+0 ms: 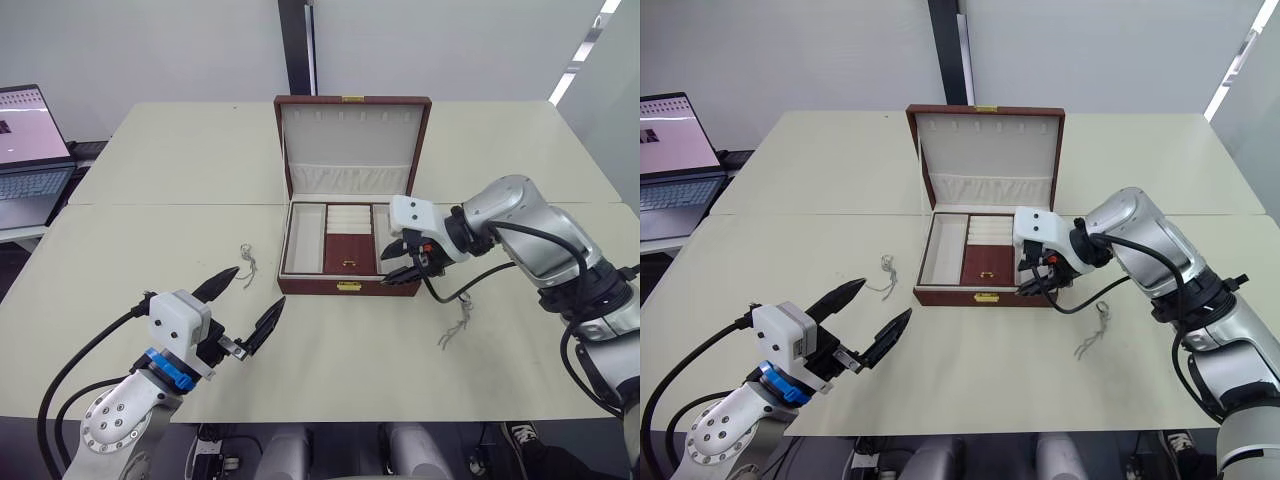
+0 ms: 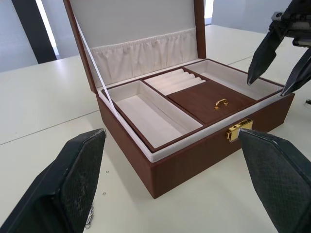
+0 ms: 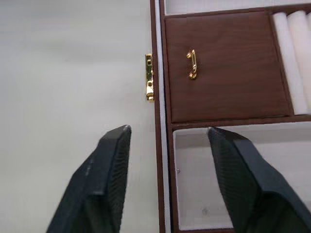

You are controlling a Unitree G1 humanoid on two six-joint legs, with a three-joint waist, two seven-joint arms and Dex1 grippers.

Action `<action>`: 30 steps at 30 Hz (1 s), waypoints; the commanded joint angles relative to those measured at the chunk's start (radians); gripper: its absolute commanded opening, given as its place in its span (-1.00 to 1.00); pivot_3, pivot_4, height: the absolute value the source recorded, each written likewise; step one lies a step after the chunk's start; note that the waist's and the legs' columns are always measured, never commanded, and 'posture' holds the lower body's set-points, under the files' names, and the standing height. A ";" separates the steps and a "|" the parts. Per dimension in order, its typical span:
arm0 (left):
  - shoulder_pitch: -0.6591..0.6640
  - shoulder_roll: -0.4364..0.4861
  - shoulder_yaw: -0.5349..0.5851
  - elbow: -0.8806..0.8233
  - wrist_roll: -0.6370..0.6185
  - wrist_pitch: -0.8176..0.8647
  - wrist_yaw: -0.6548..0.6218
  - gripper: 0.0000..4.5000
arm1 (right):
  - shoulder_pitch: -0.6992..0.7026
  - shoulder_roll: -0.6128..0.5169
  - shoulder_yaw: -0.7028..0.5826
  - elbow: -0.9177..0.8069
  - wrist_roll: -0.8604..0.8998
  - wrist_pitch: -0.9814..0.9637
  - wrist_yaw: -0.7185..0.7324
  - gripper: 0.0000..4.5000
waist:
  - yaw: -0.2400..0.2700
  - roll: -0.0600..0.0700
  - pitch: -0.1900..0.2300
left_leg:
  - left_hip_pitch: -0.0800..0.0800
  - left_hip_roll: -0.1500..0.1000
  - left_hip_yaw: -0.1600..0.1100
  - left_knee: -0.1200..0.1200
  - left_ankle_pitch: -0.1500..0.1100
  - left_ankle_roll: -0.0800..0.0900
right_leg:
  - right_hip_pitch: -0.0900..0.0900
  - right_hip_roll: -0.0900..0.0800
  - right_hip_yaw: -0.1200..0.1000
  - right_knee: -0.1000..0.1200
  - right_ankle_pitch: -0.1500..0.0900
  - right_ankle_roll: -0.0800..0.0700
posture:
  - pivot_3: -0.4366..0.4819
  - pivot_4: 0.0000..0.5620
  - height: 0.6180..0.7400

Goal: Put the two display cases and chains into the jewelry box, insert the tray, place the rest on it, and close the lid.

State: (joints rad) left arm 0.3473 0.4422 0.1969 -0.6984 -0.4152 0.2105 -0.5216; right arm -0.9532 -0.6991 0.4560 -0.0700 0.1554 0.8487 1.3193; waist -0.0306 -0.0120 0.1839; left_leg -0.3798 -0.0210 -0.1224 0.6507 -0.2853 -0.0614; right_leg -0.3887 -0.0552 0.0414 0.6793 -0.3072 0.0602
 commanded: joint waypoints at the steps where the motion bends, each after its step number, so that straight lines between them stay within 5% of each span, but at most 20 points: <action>1: -0.008 0.002 0.007 -0.002 -0.003 -0.022 -0.008 1.00 | 0.002 0.070 -0.135 0.003 0.069 -0.011 -0.082 0.65 | -0.002 0.000 0.000 | 0.000 0.000 0.000 0.000 0.000 0.000 | 0.000 0.000 0.000 0.000 0.000 0.000 | -0.05 -0.47 1.00; 3: -0.012 0.002 0.007 0.008 -0.003 -0.026 -0.014 1.00 | 0.008 0.131 -0.206 0.035 0.096 -0.031 -0.147 0.93 | -0.002 0.000 0.000 | 0.000 0.000 0.000 0.000 0.000 0.000 | 0.000 0.000 0.000 0.001 0.000 0.000 | -0.05 -0.47 1.00; 6: -0.020 0.001 0.004 0.022 -0.001 -0.032 -0.022 1.00 | 0.021 0.190 -0.261 0.090 0.092 -0.111 -0.230 0.79 | -0.001 0.000 0.000 | 0.000 0.000 0.000 0.000 0.000 0.000 | 0.000 0.000 0.000 0.001 0.000 0.000 | -0.05 -0.47 1.00; 13: -0.041 0.006 0.009 0.050 -0.004 -0.040 -0.037 1.00 | 0.116 0.288 -0.303 0.129 0.110 -0.258 -0.315 -0.17 | -0.001 0.000 -0.001 | 0.000 0.000 0.000 0.000 0.000 0.000 | 0.000 0.000 0.000 0.001 0.000 0.000 | -0.05 -0.47 1.00; 21: -0.046 0.005 0.014 0.068 -0.004 -0.055 -0.048 1.00 | 0.197 0.330 -0.275 0.199 0.101 -0.307 -0.345 -0.99 | -0.003 0.000 -0.001 | 0.000 0.000 0.000 0.001 0.000 0.000 | 0.000 0.001 0.000 0.002 0.000 0.000 | -0.05 -0.47 1.00; 30: -0.042 0.001 0.011 0.081 -0.002 -0.071 -0.057 1.00 | 0.240 0.325 -0.211 0.274 0.045 -0.379 -0.333 -0.99 | -0.002 0.000 -0.001 | 0.000 0.000 0.000 0.002 0.000 0.000 | 0.000 0.001 0.000 0.002 0.000 0.000 | -0.05 -0.47 1.00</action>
State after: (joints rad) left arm 0.3028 0.4427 0.1970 -0.6106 -0.4154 0.1653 -0.5784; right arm -0.7181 -0.3708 0.2321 0.2014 0.2153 0.4921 0.9801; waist -0.0328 -0.0124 0.1831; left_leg -0.3790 -0.0209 -0.1225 0.6526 -0.2852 -0.0617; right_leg -0.3880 -0.0545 0.0417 0.6810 -0.3070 0.0601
